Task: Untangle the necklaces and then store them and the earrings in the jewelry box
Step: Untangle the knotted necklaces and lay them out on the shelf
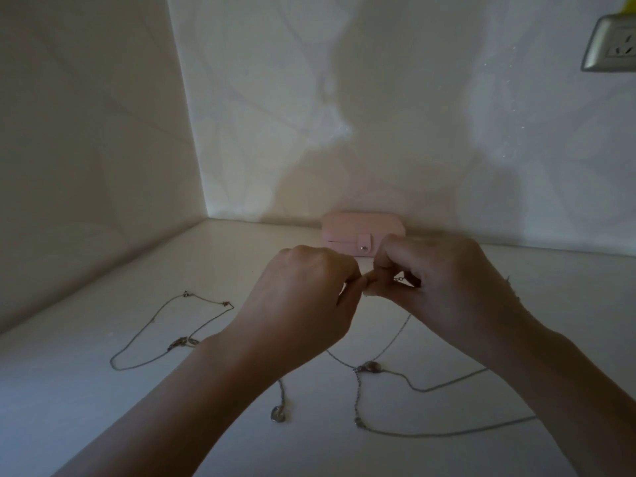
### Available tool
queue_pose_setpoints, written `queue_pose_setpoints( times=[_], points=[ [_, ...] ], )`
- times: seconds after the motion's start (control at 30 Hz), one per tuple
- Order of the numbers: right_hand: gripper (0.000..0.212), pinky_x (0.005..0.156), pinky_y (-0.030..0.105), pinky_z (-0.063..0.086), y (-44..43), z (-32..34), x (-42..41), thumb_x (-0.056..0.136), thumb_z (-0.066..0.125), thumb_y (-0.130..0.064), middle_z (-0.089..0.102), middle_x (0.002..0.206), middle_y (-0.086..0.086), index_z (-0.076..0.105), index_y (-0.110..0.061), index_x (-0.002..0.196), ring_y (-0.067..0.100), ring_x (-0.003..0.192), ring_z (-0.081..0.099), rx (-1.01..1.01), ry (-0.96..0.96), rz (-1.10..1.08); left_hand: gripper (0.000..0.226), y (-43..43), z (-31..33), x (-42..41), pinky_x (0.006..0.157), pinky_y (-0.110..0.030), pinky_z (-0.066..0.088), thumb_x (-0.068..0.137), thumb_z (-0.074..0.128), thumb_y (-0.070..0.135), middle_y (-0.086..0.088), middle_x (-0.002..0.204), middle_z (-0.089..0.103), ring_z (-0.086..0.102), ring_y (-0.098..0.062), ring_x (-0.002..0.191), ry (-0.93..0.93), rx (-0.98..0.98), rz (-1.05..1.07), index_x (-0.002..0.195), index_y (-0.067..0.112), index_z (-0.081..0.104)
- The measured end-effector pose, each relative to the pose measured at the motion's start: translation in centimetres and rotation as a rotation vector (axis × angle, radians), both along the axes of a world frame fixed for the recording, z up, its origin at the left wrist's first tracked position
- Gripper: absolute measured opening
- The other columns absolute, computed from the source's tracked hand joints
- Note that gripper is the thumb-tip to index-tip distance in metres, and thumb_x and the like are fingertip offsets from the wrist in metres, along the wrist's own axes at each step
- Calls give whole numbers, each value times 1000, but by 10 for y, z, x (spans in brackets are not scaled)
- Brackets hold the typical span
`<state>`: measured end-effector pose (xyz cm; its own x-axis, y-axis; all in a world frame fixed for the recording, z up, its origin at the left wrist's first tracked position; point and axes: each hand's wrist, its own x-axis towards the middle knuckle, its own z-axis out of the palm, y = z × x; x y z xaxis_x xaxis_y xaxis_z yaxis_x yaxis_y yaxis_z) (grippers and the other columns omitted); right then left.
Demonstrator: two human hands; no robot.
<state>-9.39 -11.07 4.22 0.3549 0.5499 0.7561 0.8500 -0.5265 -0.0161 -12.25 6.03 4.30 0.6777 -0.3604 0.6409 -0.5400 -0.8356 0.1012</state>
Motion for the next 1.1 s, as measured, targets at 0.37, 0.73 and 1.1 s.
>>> queue_pose_setpoints(
  times=[0.37, 0.73, 1.1],
  points=[
    [45, 55, 5, 36, 3, -10, 4, 66, 84, -21, 45, 59, -26, 40, -32, 68, -5, 62, 54, 0, 162, 63, 33, 7, 4, 3, 77, -26, 46, 102, 33, 32, 5, 90, 63, 58, -13, 79, 202, 341, -2, 110, 24, 64],
    [47, 53, 14, 43, -8, 8, -3, 63, 86, -4, 68, 60, -3, 40, -15, 59, 9, 61, 68, 204, 718, 94, 35, 11, 2, 3, 42, -29, 45, 90, 43, 27, 6, 57, 57, 50, -12, 45, 6, 183, -189, 72, 14, 70],
    [38, 64, 37, 53, 1, 6, -9, 63, 86, -16, 71, 68, -2, 48, -18, 62, 23, 66, 68, 208, 470, -8, 28, 6, 6, -2, 70, -29, 50, 97, 49, 34, 4, 81, 70, 61, -13, 70, 152, 49, 8, 97, 19, 73]
  ],
)
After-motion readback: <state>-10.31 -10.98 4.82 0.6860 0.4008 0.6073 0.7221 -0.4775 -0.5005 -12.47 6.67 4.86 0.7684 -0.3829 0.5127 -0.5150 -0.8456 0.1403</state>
